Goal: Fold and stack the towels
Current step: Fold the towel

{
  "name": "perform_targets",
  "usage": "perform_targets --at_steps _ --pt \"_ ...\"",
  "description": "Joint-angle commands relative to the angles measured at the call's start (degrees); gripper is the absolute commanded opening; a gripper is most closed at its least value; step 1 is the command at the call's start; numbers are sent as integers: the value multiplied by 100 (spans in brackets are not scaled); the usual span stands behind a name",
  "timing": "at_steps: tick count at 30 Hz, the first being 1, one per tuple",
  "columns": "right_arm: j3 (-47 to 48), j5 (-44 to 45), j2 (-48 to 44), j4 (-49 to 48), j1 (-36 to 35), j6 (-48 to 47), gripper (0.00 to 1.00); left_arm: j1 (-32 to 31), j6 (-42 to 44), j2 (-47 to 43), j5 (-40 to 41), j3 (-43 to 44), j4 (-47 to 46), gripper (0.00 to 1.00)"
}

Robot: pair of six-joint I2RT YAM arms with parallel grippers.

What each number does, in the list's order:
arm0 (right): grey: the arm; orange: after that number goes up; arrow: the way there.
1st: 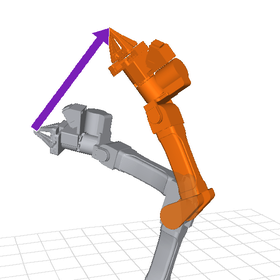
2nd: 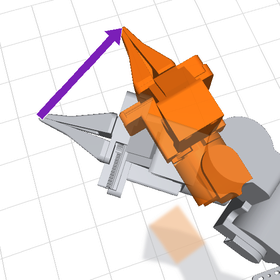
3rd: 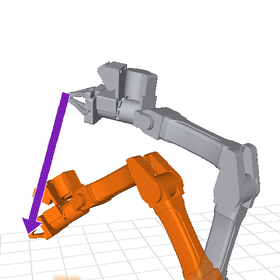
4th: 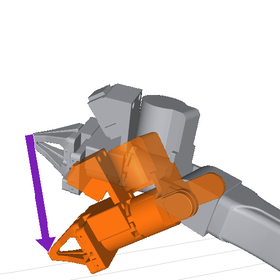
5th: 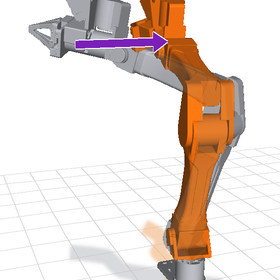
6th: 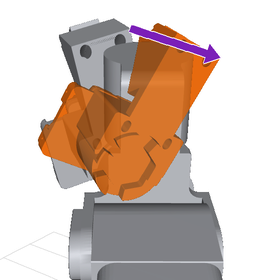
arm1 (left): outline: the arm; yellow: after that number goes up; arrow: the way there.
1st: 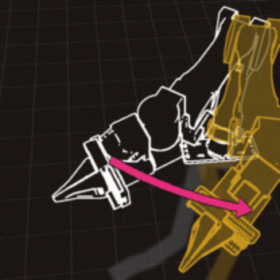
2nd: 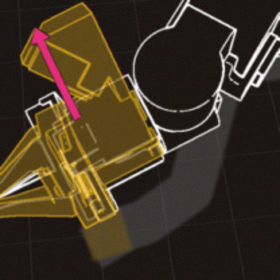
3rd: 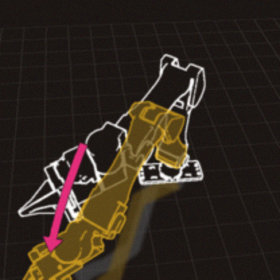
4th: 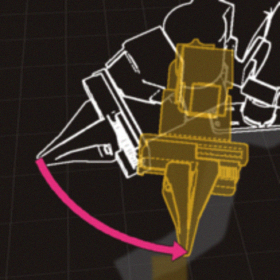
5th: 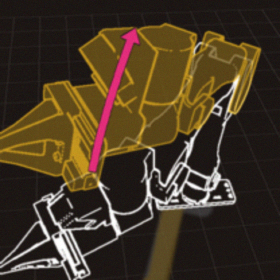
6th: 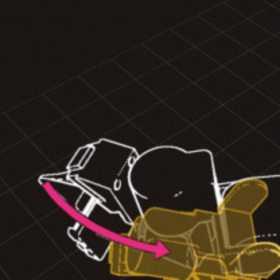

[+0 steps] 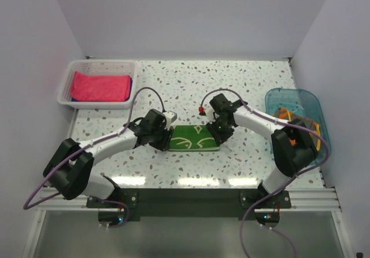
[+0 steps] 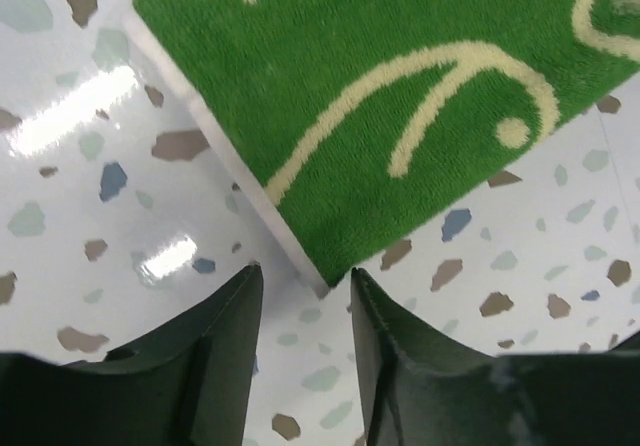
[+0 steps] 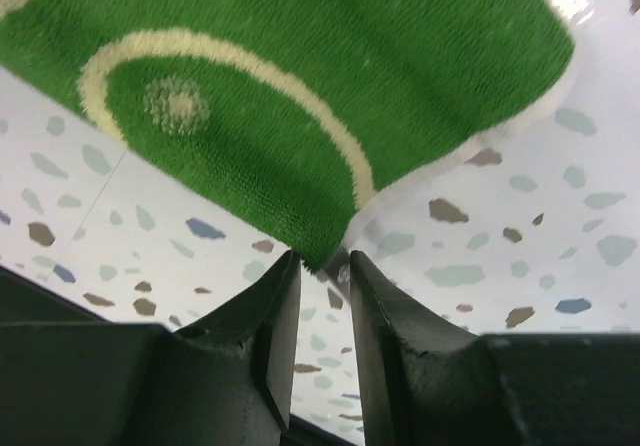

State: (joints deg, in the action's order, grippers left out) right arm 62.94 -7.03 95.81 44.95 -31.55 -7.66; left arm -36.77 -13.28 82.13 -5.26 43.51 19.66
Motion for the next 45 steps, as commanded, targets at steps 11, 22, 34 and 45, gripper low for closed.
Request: perform_targets --at_steps 11,22,34,45 --pt "-194 -72 -1802 -125 -475 1442 40 -111 -1352 -2131 375 -107 390 58" --pt "-756 1027 -1539 -2068 -475 2945 33 -286 -1774 -542 666 536 -586 40" --pt "-2733 799 -1741 -3729 -475 3701 35 -796 -2688 -144 1088 -860 -1280 32" --pt "-3613 1300 -2312 -4117 -475 3693 37 -831 -3216 -592 1492 -1397 -1176 27"
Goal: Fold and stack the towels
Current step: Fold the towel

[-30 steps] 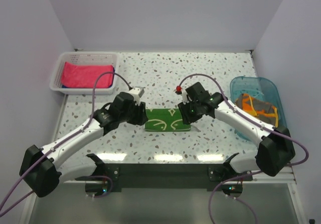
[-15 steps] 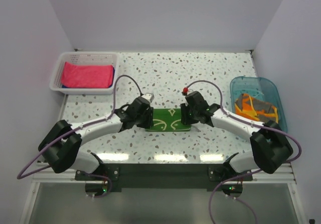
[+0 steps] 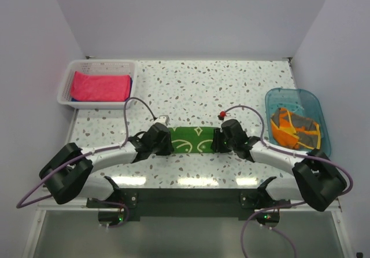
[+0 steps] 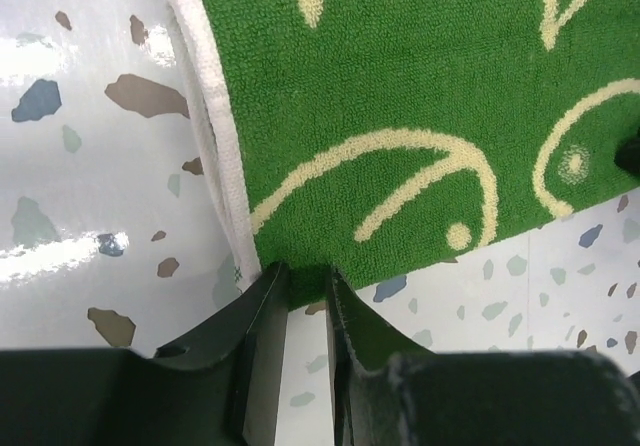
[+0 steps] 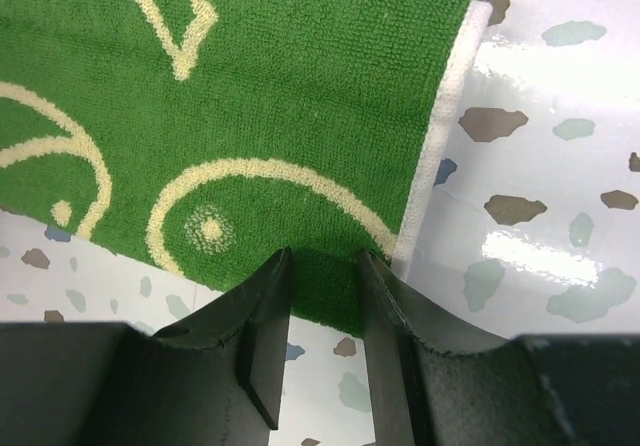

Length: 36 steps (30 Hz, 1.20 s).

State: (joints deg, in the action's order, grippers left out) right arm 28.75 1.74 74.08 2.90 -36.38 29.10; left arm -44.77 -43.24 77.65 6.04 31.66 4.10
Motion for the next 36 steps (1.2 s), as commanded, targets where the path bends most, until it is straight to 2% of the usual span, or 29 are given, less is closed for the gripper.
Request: perform_targets --at_steps 1,6,10,17,26,32,36 --pt "-212 450 -296 88 8 -27 38 -40 -237 -310 380 -248 399 27" --pt "-300 477 -535 176 8 -133 38 -31 -316 -531 363 -459 337 28" --pt "-195 -49 -518 123 8 -282 38 -31 -264 -522 222 -433 197 29" --pt "542 -156 -913 826 8 -528 37 -40 -281 -514 151 -459 249 29" --pt "597 -973 -282 985 -36 -599 33 -31 -413 -575 187 -485 364 29" --pt "377 -447 334 967 -1 -300 27 -40 -580 -645 248 -450 566 31" --pt "473 -87 563 1222 297 -256 24 -49 -781 -786 152 -503 549 31"
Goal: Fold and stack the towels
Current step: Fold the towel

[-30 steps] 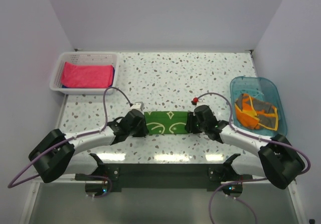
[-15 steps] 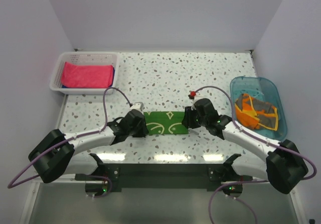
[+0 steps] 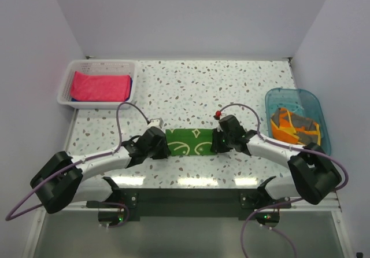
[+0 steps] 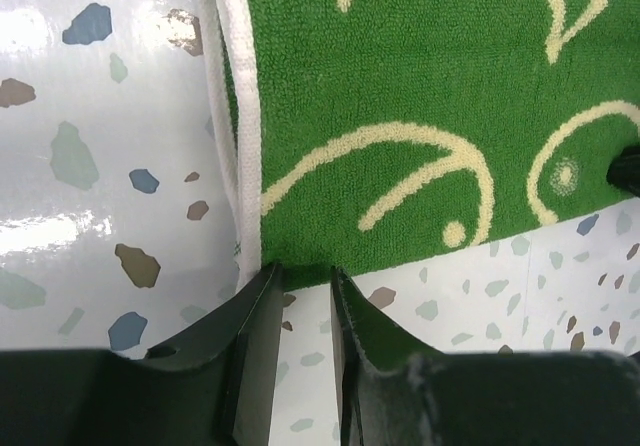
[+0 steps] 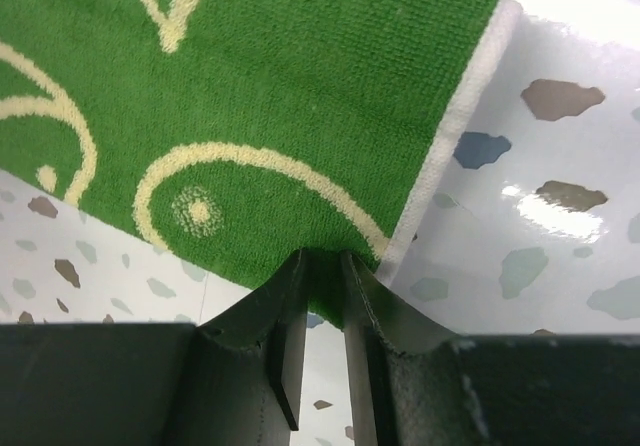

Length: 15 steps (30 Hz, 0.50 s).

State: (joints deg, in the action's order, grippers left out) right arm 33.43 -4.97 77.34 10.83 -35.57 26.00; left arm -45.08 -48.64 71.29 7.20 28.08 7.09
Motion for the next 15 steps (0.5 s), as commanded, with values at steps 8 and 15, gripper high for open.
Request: perform_targets --at_steps 8,15 --pt "584 726 378 771 411 -323 26 -291 -330 -299 106 66 300 52" --pt "1507 550 36 1579 218 -1087 47 -238 117 -800 667 953 1074 88"
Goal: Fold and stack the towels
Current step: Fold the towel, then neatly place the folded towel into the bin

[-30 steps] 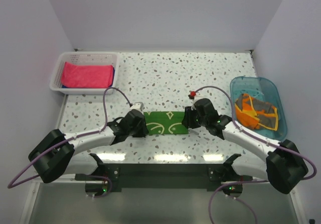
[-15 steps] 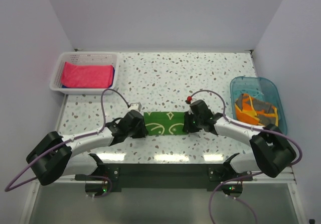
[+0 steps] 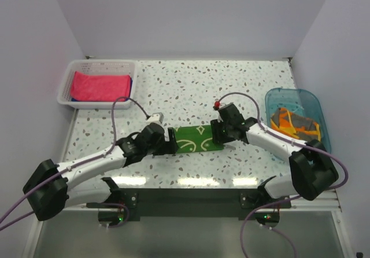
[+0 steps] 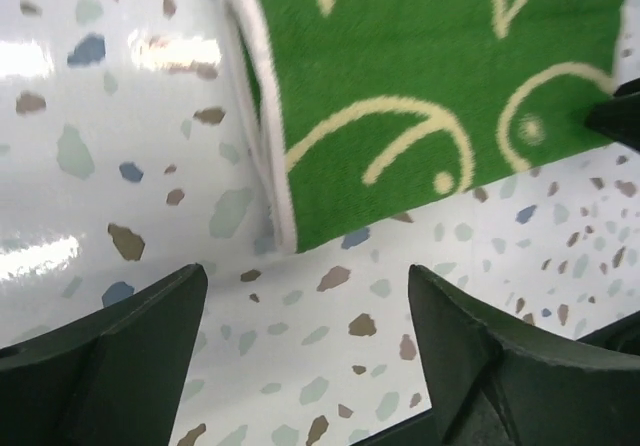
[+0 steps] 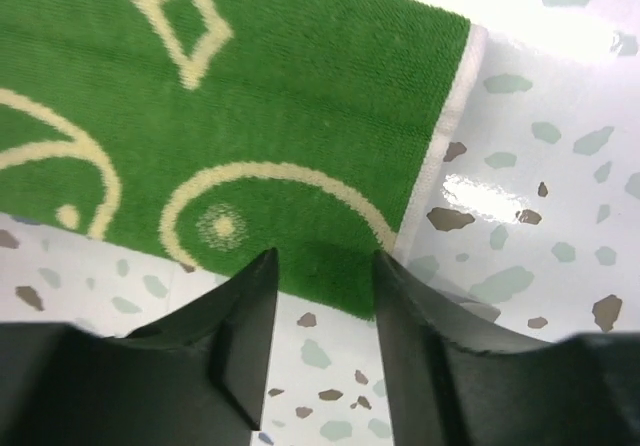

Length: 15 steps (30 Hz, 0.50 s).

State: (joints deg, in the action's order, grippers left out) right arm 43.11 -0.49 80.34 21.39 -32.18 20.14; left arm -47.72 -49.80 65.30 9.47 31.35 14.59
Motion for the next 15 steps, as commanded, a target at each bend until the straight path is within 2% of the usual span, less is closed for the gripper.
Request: perform_targets --at_steps 1,3,4,7,9,13,15 --pt "653 93 -281 611 -165 -520 50 70 312 -202 459 748 421 92" --pt "970 119 -264 796 -418 -537 58 394 619 -228 328 977 606 100" --pt "1067 233 -238 823 -551 -546 60 578 734 -254 205 1013 633 100" --pt "1575 514 43 928 -1209 -450 68 1718 1208 -316 -235 995 685 100" --pt "1805 690 403 990 -1744 -336 71 2107 1569 -342 -410 1022 817 100" --pt "2559 1042 1176 1087 -2502 -248 72 3213 2017 -333 -604 943 923 100" --pt "2815 1200 1640 1157 -2853 -248 71 3567 2175 -333 -718 864 914 100"
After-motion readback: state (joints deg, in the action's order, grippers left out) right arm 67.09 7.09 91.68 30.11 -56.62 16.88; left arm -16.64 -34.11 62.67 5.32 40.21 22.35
